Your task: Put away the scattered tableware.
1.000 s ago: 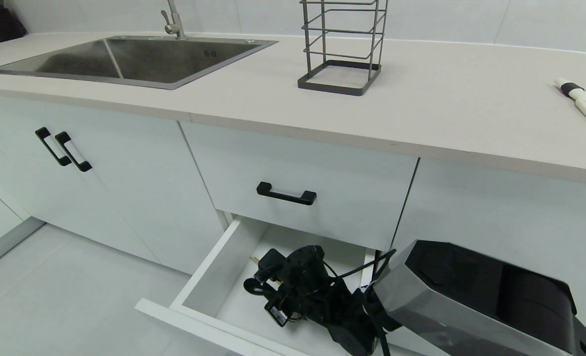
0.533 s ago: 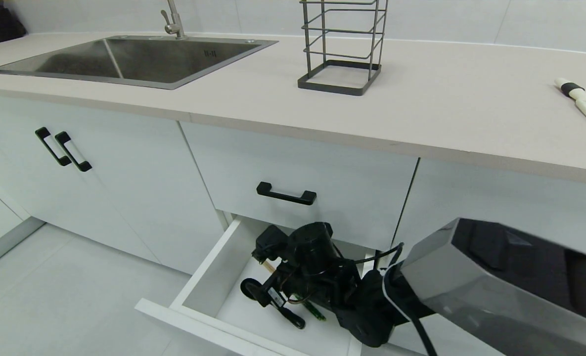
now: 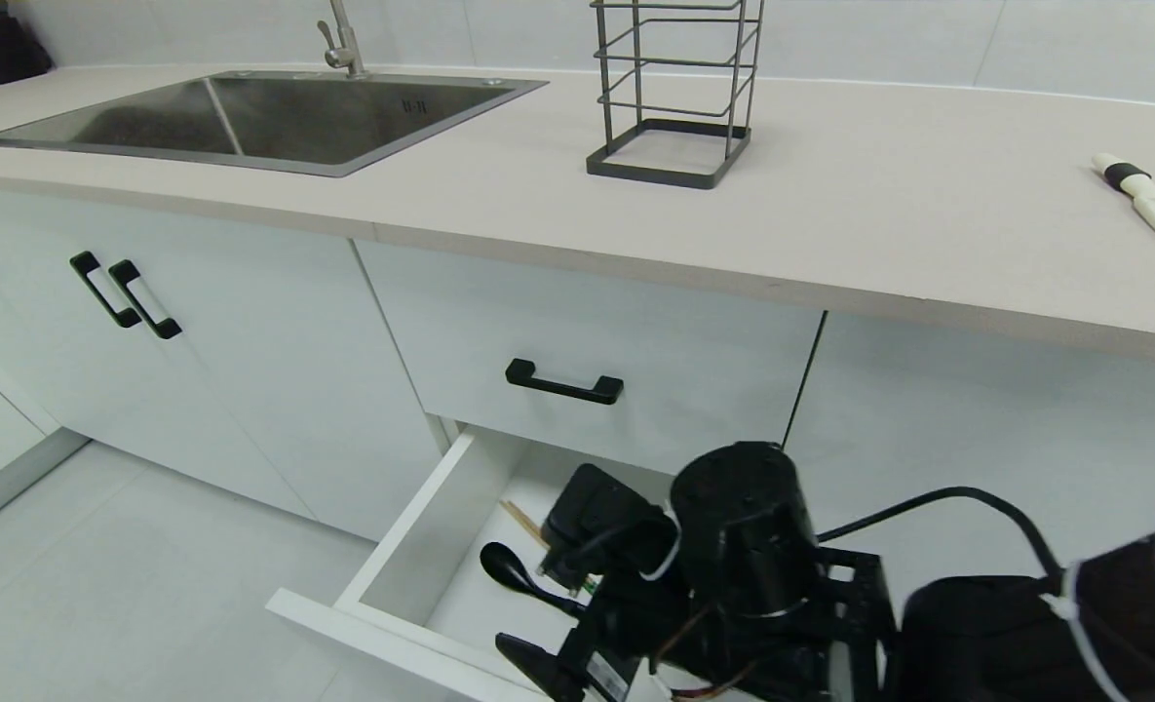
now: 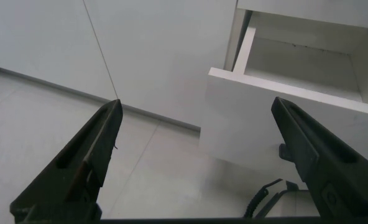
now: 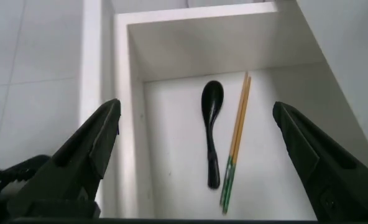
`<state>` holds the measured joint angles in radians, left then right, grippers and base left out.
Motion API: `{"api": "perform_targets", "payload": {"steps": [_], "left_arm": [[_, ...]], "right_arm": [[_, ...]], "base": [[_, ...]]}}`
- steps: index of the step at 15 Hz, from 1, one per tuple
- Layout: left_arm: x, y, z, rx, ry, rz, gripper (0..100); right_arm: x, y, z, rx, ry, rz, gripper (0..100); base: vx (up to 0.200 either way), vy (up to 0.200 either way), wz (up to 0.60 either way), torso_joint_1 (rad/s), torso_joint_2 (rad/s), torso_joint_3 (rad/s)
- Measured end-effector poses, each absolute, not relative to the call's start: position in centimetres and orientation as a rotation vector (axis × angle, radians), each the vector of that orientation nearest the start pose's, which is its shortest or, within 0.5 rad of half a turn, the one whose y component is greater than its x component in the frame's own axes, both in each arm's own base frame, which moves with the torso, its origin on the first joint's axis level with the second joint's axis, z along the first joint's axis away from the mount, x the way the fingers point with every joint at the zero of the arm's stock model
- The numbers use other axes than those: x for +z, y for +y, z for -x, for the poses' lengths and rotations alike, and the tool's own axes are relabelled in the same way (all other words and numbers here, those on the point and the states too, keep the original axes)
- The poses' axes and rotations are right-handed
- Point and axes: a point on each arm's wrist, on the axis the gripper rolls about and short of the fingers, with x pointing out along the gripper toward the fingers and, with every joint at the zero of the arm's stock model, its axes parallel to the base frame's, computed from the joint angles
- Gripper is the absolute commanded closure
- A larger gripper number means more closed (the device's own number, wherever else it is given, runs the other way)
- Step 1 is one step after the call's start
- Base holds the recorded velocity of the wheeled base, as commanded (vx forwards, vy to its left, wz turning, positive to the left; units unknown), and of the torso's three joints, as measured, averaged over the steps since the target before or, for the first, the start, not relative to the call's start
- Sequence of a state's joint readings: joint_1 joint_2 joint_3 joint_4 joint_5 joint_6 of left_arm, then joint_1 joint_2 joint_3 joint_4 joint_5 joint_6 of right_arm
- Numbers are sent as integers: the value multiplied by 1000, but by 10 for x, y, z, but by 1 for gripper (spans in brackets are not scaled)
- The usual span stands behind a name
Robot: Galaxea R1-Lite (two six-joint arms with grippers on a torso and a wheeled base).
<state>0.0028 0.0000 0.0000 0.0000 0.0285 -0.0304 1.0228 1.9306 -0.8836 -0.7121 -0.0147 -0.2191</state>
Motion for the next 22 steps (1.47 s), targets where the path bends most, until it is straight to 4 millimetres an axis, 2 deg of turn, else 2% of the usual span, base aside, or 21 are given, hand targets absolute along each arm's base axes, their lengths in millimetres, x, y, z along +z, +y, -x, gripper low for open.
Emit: {"api": "perform_targets", "payload": {"steps": [6,11,14,16,19,20,22], "left_arm": [[75,1,23,32,0,30,0],[75,1,23,31,0,30,0],[75,1,23,31,0,30,0],[75,1,23,31,0,30,0],[75,1,23,32,0,30,0],[75,1,23,32,0,30,0],[75,1,23,31,0,29,0]], "right_arm": [[139,205,-133,1065,173,321,0],[158,143,-118,985,105,265,0],[167,105,-100,912,43,219,0],[174,73,-84,813,-13,155,0],[188,30,-61,541,-151,95,0],[190,20,-51,460,-200,94,0],[180,8,-25,331,-272,107,0]], "base": [[0,0,0,0,0,0],[0,0,0,0,0,0],[0,0,0,0,0,0],[0,0,0,0,0,0],[0,0,0,0,0,0],[0,0,0,0,0,0],[0,0,0,0,0,0]]}}
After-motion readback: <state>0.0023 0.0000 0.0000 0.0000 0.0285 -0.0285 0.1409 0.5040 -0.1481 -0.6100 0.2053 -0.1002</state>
